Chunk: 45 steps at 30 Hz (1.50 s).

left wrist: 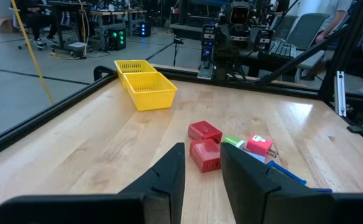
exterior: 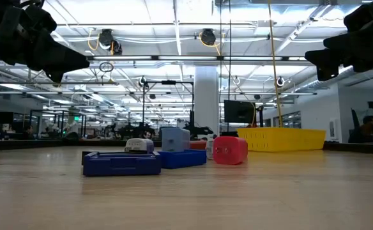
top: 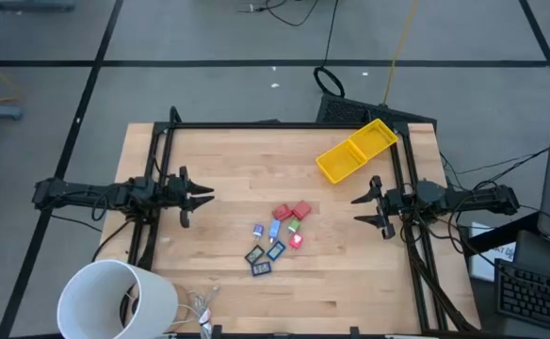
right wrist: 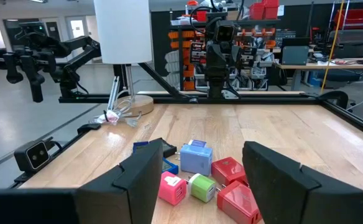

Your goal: Pick & Place Office items

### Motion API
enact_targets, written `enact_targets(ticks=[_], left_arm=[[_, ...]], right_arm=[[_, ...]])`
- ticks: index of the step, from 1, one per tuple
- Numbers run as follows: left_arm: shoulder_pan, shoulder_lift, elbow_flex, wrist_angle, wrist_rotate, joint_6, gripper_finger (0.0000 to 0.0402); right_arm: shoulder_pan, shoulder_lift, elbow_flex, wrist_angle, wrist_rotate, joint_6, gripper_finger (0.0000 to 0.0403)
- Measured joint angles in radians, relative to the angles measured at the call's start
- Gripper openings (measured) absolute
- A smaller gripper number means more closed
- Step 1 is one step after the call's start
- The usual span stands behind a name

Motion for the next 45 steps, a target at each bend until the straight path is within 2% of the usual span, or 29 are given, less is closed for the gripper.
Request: enact_targets(ticks=[28,30,34,38,42,45], left_arm=[[0.000,0.000,0.000,0.000,0.000,0.000,0.0102],[0.000,0.000,0.000,0.010,-0.014,0.046,0.0102],[0.001,0.005,0.000,0.105,-0.072,0.137,0.0102],[0.001,0.005,0.000,0.219,-0.090,0.132,0.0102],[0.001,0.005,0.000,0.351,-0.100,0.050,0.0102],[0.001,0.004,0.000,0.396,-0.102,0.084,0.0102]], right_arm=[[0.000,0.000,0.000,0.000,0.000,0.000,0.0210],[0.000,0.000,0.000,0.000,0.000,0.000,0.0210],[0.000,0.000,0.000,0.000,0.000,0.000,0.0210],[0.000,0.000,0.000,0.001,0.000,0.000,0.0210],[0.000,0.000,0.000,0.002,0.000,0.000,0.0210],[0.000,0.000,0.000,0.003,0.000,0.000,0.0210]])
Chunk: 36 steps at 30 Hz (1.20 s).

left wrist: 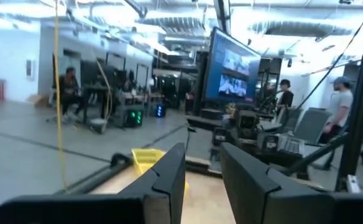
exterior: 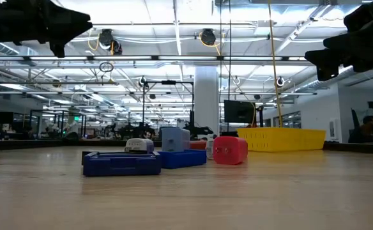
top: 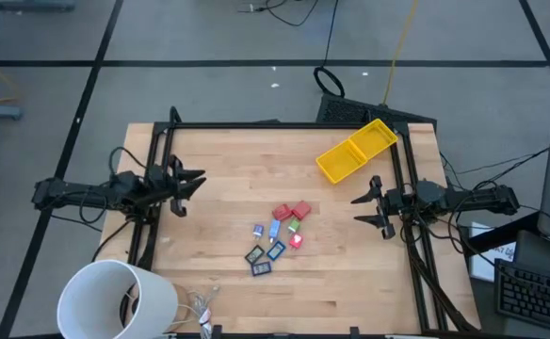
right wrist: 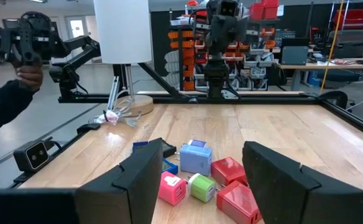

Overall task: Pick & Place Office items
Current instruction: Put the black digital clock into the right yellow bin

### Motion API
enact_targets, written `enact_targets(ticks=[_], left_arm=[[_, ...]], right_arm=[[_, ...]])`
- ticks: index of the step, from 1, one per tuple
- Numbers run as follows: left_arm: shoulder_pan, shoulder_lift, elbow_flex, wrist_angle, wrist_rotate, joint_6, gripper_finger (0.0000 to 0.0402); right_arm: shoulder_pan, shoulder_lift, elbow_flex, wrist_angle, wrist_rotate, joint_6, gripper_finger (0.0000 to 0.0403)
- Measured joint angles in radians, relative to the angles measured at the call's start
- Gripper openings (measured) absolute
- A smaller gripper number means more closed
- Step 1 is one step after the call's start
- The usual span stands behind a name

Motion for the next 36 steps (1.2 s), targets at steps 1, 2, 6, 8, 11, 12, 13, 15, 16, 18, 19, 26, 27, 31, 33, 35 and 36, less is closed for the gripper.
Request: enact_targets(ticks=[1,2,6,8,11,12,13,15,16,18,19,26,27,31,33,35,36], left_arm=[[0.000,0.001,0.000,0.014,-0.012,0.035,0.0102],[-0.001,0.004,0.000,0.031,-0.029,0.050,0.0102],[0.000,0.040,0.000,0.031,-0.059,0.041,0.0102],[0.000,0.089,0.010,0.024,-0.062,0.036,0.0102],[0.002,0.198,0.064,-0.035,-0.096,0.025,0.0115],[0.004,0.241,0.097,-0.059,-0.100,0.024,0.0124],[0.009,0.290,0.135,-0.087,-0.099,0.015,0.0136],[0.013,0.390,0.216,-0.168,-0.088,-0.030,0.0164],[0.013,0.444,0.258,-0.210,-0.080,-0.057,0.0181],[0.010,0.552,0.346,-0.295,-0.056,-0.121,0.0216],[0.006,0.603,0.385,-0.344,-0.037,-0.152,0.0233],[-0.080,0.926,0.635,-0.571,0.055,-0.237,0.0298],[-0.097,0.970,0.659,-0.590,0.053,-0.238,0.0299],[-0.157,1.127,0.756,-0.611,0.051,-0.284,0.0297],[-0.181,1.199,0.808,-0.683,0.053,-0.328,0.0292],[-0.199,1.258,0.862,-0.754,0.063,-0.364,0.0285],[-0.207,1.284,0.887,-0.790,0.070,-0.387,0.0281]], right_arm=[[0.000,0.000,0.000,0.000,0.000,0.000,0.0210],[0.000,0.000,0.000,0.001,0.000,0.000,0.0210],[0.000,0.000,0.000,0.001,0.000,0.000,0.0210],[0.000,0.000,0.000,0.002,0.000,0.000,0.0210],[0.000,0.000,0.000,0.002,0.000,0.000,0.0210],[0.000,0.000,0.000,0.002,0.000,0.000,0.0210],[0.000,0.000,0.000,0.003,0.000,0.000,0.0210],[0.000,0.000,0.000,0.003,0.000,0.000,0.0210],[0.000,0.000,0.000,0.003,0.000,0.000,0.0210],[0.000,0.000,0.000,0.003,0.000,0.000,0.0210],[0.000,0.000,0.000,0.003,0.000,0.000,0.0210],[0.000,0.000,0.000,0.003,0.000,0.000,0.0210],[0.000,0.000,0.000,0.003,0.000,0.000,0.0210],[0.000,0.000,0.000,0.003,0.000,0.000,0.0210],[0.000,0.000,0.000,0.003,0.000,0.000,0.0210],[0.000,0.000,0.000,0.003,0.000,0.000,0.0210],[0.000,0.000,0.000,0.003,0.000,0.000,0.0210]])
